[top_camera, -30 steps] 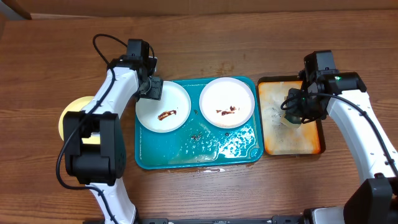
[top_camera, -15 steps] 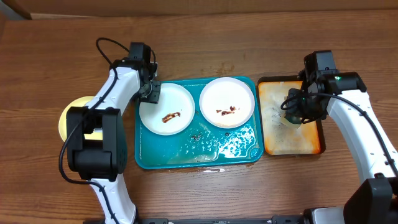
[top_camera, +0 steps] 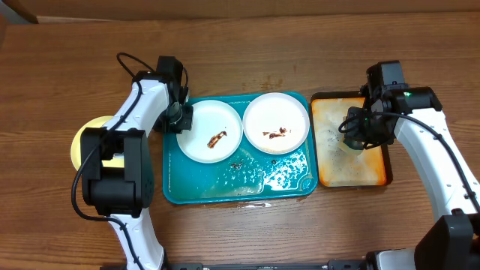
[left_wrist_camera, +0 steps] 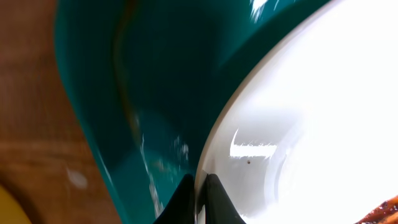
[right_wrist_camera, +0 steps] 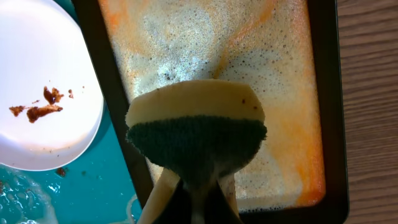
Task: Clean dirty plates on tray and stack at the side
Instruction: 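Move the left gripper to the left white plate and grasp its rim, then lift the sponge from the soapy tray with the right gripper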
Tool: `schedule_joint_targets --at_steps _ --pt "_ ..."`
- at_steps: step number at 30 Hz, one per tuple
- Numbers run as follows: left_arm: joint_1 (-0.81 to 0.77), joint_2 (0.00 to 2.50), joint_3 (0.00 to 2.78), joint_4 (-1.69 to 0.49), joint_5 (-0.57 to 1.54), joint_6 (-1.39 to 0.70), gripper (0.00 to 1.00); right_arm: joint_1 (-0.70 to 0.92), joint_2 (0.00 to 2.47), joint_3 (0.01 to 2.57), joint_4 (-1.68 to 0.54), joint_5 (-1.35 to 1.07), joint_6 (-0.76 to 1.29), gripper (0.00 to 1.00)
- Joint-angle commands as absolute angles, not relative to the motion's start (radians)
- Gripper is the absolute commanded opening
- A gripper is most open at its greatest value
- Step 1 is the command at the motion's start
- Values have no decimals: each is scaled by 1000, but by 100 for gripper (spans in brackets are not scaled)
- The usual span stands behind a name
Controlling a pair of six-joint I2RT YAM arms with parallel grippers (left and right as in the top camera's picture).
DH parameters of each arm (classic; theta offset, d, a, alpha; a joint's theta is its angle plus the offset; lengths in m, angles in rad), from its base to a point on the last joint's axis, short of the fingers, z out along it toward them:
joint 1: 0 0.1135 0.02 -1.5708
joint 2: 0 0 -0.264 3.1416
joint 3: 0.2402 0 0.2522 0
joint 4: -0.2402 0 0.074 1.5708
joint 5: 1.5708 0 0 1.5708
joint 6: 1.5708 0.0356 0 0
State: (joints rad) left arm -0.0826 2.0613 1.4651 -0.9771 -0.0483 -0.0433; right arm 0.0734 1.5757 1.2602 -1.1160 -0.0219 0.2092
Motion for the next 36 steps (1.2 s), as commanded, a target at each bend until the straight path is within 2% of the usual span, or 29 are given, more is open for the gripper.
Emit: schedule_joint_targets --at_steps 1,13,26,36 --pt "-80 2061 1468 -1039 -59 -135 4 72 1574 1256 -1109 -23 208 4" --pt "-80 2030 1468 -1383 -52 -379 4 72 1583 1255 -1061 -23 207 4" --pt "-81 2030 1459 -1428 -11 -387 4 72 1718 1114 -894 -28 160 4" --pt "-86 2031 1416 -1379 -10 -389 4 72 1768 1115 -881 -117 160 4"
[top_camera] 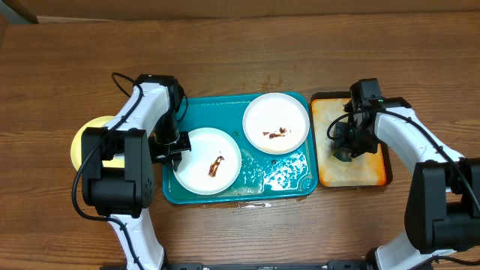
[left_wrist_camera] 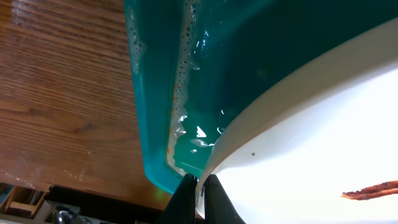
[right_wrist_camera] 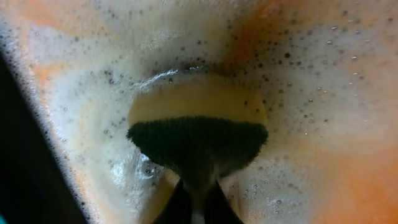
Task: Clean dirty plates on tray and stack at the side
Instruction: 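Lift the sponge from the soapy tray with the right gripper, then scrub the white plate with the sponge while the left gripper holds it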
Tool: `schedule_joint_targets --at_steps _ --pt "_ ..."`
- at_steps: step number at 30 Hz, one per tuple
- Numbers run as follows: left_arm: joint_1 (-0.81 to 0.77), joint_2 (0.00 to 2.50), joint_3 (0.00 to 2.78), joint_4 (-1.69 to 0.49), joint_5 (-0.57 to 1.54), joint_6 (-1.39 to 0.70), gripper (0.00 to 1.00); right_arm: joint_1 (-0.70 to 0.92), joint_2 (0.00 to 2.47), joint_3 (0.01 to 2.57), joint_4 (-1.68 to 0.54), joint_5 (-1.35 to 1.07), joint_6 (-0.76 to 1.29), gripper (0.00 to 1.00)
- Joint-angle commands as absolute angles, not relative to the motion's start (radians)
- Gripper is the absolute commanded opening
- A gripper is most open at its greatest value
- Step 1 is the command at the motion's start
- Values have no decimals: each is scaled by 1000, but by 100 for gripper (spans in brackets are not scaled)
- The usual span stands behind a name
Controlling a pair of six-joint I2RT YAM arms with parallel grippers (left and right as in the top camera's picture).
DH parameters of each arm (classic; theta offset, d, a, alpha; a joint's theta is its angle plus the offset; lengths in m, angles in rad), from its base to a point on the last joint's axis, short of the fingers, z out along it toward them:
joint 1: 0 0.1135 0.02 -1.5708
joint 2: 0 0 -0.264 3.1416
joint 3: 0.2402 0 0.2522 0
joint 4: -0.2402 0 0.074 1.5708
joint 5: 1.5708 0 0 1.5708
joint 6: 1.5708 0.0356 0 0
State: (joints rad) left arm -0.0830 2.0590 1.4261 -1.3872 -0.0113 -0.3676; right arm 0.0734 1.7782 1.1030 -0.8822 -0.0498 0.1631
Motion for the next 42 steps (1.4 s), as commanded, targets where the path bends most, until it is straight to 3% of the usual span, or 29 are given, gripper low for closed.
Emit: schedule_joint_targets --at_steps 1,17,22,26,35,42 --pt "-86 2031 1416 -1376 -10 -389 4 72 1760 1130 -888 -135 160 4" --pt "-86 2031 1416 -1353 -6 -389 4 74 1618 1264 -1036 -115 178 4" --pt "-86 2031 1416 -1353 -6 -389 4 119 1622 1264 -1036 -566 -10 4" --pt "-86 2031 1416 -1353 1 -389 4 244 1623 1264 -975 -632 23 4" --pt "-86 2031 1416 -1353 23 -389 4 634 1668 1264 -736 -327 388 4" --pt "-86 2031 1416 -1353 23 -389 4 786 1787 1264 -585 -277 575 4"
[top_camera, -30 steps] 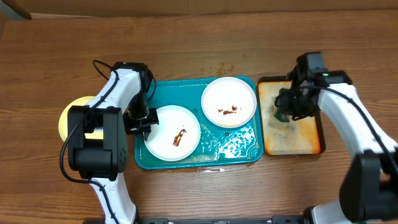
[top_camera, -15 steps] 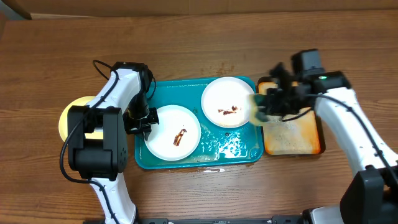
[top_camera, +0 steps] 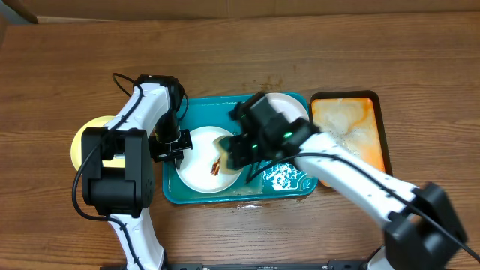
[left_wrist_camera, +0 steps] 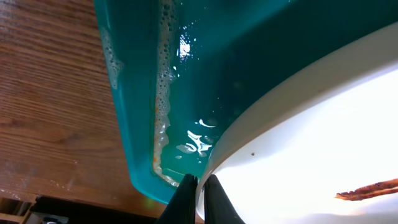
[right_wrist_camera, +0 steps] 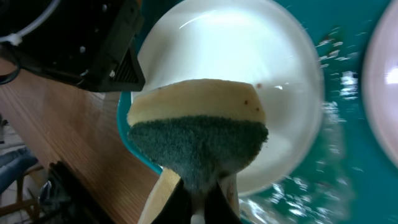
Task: Clean dirty plates on tray and stack at the side
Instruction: 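Scrub the white plate with the sponge while the left gripper holds it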
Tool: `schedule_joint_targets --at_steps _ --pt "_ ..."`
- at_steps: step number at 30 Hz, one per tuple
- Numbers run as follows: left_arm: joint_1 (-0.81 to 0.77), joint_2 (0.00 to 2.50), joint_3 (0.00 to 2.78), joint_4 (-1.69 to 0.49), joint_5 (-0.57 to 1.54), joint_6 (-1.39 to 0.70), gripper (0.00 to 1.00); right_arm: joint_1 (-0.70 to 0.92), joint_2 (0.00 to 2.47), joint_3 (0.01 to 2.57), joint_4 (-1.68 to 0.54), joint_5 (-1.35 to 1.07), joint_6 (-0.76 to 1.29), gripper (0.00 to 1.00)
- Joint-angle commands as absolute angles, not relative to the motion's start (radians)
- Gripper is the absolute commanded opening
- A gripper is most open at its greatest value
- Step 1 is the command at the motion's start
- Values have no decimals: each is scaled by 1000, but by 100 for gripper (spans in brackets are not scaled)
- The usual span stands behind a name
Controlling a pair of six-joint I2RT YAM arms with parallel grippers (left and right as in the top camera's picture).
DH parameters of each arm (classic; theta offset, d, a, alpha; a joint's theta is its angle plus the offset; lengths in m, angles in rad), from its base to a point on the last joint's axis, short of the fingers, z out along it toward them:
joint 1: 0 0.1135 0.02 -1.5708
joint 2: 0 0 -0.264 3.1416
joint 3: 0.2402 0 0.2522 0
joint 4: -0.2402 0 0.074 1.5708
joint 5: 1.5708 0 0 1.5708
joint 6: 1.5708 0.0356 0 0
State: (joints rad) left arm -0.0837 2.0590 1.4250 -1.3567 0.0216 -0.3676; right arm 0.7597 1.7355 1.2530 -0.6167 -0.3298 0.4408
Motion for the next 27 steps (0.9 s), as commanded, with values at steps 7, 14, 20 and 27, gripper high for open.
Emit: schedule_joint_targets --at_steps 7,14,20,27 --pt "-86 2031 1416 -1353 27 -389 4 836 1896 1264 -446 -282 631 4" --pt "-87 2031 1416 -1353 27 -389 4 872 1959 1264 -348 -315 633 4" --pt "-87 2031 1416 -1353 27 -389 4 878 2008 1264 -363 -277 633 4" --pt "-87 2031 1415 -1357 26 -389 4 828 2012 1264 -448 -38 627 4"
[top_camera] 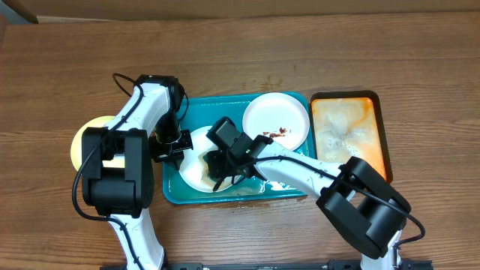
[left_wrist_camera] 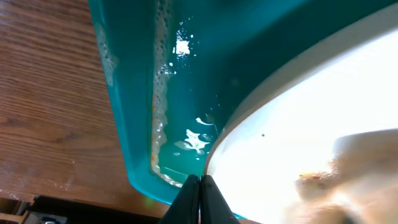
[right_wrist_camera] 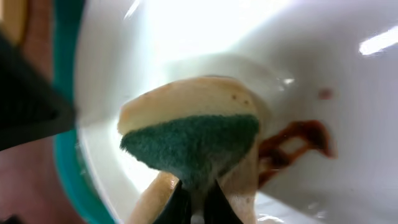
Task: Clean dirty plates on tray and stack at the side
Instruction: 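Scrub the white plate with the sponge while the left gripper holds it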
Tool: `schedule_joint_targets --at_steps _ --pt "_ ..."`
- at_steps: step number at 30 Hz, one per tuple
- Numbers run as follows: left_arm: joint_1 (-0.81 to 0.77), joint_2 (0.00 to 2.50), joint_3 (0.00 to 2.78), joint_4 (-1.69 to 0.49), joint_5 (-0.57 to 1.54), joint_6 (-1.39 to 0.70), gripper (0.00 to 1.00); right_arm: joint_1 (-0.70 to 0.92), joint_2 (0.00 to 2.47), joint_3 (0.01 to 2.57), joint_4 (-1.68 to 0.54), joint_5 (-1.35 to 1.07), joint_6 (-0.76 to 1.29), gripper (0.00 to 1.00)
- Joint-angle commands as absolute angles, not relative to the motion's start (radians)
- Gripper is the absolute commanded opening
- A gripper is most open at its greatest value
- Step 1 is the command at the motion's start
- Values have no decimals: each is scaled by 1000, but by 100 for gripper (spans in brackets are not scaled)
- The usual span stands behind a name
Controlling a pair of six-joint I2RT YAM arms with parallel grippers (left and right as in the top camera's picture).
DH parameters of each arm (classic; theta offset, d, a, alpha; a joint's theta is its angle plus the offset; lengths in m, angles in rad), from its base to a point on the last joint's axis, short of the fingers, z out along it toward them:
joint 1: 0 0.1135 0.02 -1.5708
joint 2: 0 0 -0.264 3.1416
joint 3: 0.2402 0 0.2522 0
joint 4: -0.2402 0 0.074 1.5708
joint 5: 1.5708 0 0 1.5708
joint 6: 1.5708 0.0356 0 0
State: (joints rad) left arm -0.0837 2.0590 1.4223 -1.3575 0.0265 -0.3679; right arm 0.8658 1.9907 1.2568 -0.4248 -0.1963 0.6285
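A white plate (top_camera: 192, 166) with a brown smear (right_wrist_camera: 292, 146) lies at the front left of the teal tray (top_camera: 300, 187). My left gripper (top_camera: 174, 144) is shut on this plate's left rim, seen close in the left wrist view (left_wrist_camera: 199, 182). My right gripper (top_camera: 220, 161) is shut on a yellow-and-green sponge (right_wrist_camera: 189, 134), which presses on the plate beside the smear. The sponge's pale edge (left_wrist_camera: 354, 168) shows in the left wrist view. A second white plate (top_camera: 276, 120) with brown bits sits at the tray's back right.
A dark-rimmed pan of orange, foamy water (top_camera: 351, 139) stands right of the tray. A yellow round object (top_camera: 81, 142) lies on the wooden table left of my left arm. Soapy water pools in the tray's front (top_camera: 289, 176).
My right gripper with the sponge was above the held plate; now it is down on the plate, sponge against its surface by the smear. The left gripper still grips the rim.
At first my left gripper held the plate at the tray's back left while the sponge hung over the foamy pan. Then the plate lay at the front left and the sponge sat in the foam. Later the sponge was over the plate; now it touches it.
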Motion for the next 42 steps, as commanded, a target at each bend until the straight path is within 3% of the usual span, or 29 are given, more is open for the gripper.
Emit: schedule_joint_targets --at_steps 1,16,19,22,27,30,36,38,42 --pt "-87 2031 1415 -1357 26 -389 4 818 2012 1264 -451 -26 621 4" --pt "-87 2031 1415 -1333 43 -388 5 752 2012 1264 -505 37 599 4" --pt "-87 2031 1415 -1304 91 -379 32 752 2012 1264 -564 38 599 4" --pt "-90 2031 1415 -1265 133 -348 47 752 2012 1264 -620 72 615 4" --pt "-96 2031 1415 -1227 137 -344 55 752 2012 1264 -643 112 614 4" --pt "-100 2031 1415 -1225 139 -344 52 752 2012 1264 -641 105 614 4" --pt "-99 2031 1415 -1263 152 -332 9 760 2012 1263 -649 104 614 4" --pt "-99 2031 1415 -1285 151 -320 4 765 2012 1263 -651 104 614 4" --pt "-97 2030 1417 -1317 152 -301 4 775 2012 1263 -657 104 614 4"
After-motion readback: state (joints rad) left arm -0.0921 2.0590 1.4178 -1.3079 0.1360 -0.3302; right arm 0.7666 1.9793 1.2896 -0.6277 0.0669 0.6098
